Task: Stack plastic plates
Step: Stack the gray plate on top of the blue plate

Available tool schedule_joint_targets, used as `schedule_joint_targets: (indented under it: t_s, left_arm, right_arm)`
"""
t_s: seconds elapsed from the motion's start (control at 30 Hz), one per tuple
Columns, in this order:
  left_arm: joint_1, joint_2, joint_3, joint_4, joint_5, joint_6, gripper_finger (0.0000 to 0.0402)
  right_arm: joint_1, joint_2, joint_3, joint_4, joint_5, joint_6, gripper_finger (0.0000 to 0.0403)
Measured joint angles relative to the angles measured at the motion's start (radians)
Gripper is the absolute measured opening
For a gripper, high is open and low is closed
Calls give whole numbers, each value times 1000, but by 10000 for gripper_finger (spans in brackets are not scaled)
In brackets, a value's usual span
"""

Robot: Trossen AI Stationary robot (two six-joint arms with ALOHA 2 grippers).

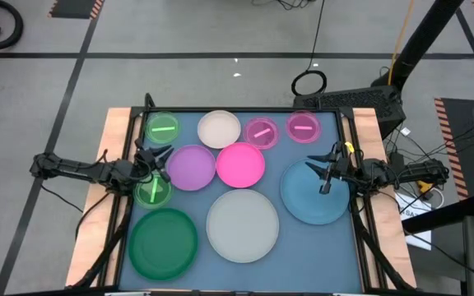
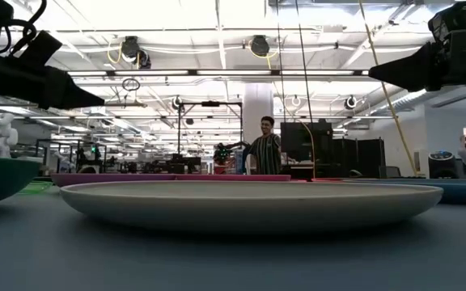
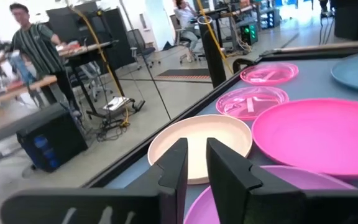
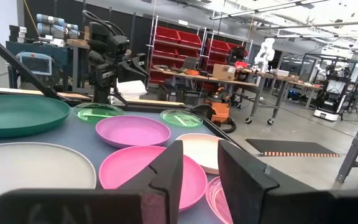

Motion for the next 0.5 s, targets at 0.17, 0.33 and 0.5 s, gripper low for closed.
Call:
schedule_joint_targets:
  t_s: [0.17, 0.33, 0.5]
  left_arm:
    - [0, 0, 0, 0, 0, -6, 67]
    - [0, 0, 0, 0, 0, -8, 67]
    - [0, 0, 0, 1, 0, -153, 67]
  right_arm:
    - [0, 0, 0, 0, 0, 0, 93]
    - [0, 0, 0, 0, 0, 0, 93]
    - [0, 0, 0, 6, -3, 156, 93]
